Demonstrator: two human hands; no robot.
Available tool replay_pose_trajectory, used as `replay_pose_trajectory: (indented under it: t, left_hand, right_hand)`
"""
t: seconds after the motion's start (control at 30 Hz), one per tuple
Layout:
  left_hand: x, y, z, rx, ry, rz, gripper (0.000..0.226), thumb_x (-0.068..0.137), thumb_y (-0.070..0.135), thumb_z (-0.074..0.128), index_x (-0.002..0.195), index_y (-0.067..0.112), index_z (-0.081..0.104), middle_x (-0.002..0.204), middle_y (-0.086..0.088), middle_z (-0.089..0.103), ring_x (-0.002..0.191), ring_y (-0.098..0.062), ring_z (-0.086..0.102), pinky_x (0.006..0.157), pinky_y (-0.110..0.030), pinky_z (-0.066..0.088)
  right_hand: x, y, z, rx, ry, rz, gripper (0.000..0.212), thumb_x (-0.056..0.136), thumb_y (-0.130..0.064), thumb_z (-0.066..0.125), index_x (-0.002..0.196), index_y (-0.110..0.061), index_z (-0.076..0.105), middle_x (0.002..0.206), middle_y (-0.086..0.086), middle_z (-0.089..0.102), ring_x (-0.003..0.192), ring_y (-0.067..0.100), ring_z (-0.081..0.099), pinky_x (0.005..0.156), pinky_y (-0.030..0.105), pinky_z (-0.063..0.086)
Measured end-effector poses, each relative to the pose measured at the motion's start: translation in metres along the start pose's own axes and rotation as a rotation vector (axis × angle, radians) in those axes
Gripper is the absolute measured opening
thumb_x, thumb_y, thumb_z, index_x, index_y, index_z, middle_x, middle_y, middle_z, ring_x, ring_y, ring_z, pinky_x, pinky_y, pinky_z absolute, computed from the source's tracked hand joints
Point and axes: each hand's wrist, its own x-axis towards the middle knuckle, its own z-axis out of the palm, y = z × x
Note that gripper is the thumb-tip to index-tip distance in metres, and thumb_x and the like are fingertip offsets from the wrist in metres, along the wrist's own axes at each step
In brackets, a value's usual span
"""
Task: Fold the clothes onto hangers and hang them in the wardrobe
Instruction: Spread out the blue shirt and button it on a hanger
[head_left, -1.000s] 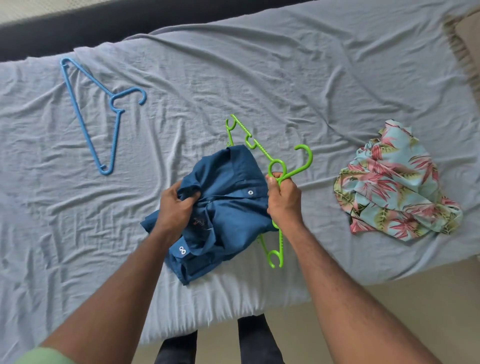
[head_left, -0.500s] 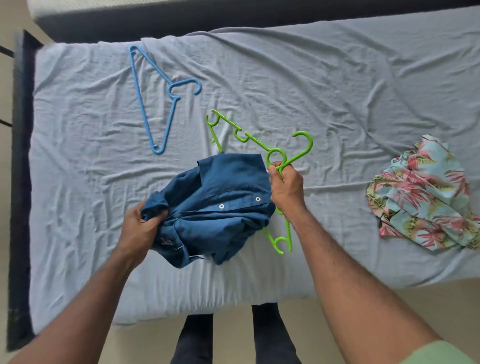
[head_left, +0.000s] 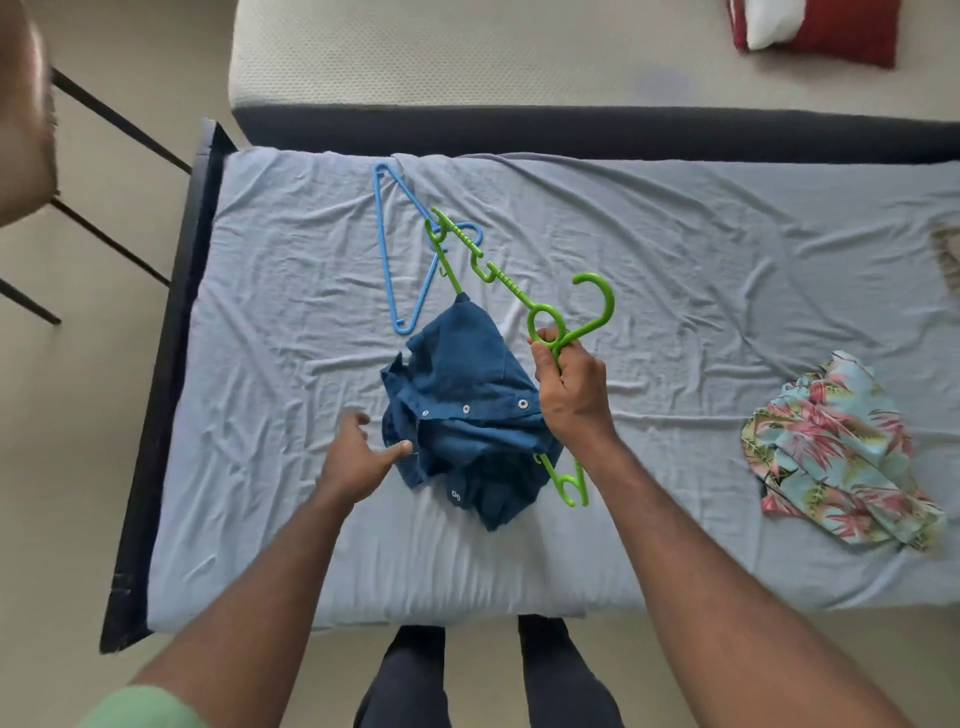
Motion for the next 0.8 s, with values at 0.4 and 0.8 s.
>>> replay_pose_trajectory:
  t: [0.4, 0.8]
  left_hand:
    - [-0.113, 0.106, -0.002, 0.499, 0.264, 0.398, 0.105, 0.063, 0.069, 0.077, 0.142, 0.020, 0.030, 0.143, -0.001, 0.036, 0.132, -0.024, 0.039, 0.097, -0.053, 0.040]
    - [-0.213, 0.179, -0.114, 0.466, 0.749, 0.857, 0.005, 0.075, 0.024, 0.052, 0.078, 0.024, 0.056, 0.070, 0.005, 0.062, 0.073, -0.024, 0.060, 0.079, -0.043, 0.037]
  right_hand:
    - [-0.040, -0.165, -0.030, 0.007, 0.006, -0.122, 0.017, 0.104, -0.021, 0.054, 0.098, -0.010, 0.066, 0.055, -0.007, 0.047, 0.049, 0.008, 0.047, 0.048, 0.018, 0.032]
    - [-0.053, -0.327, -0.108, 0.063, 0.028, -0.365, 0.018, 0.105, -0.019, 0.053, 0.096, -0.010, 0.066, 0.066, -0.002, 0.058, 0.057, 0.004, 0.051, 0.053, 0.014, 0.035]
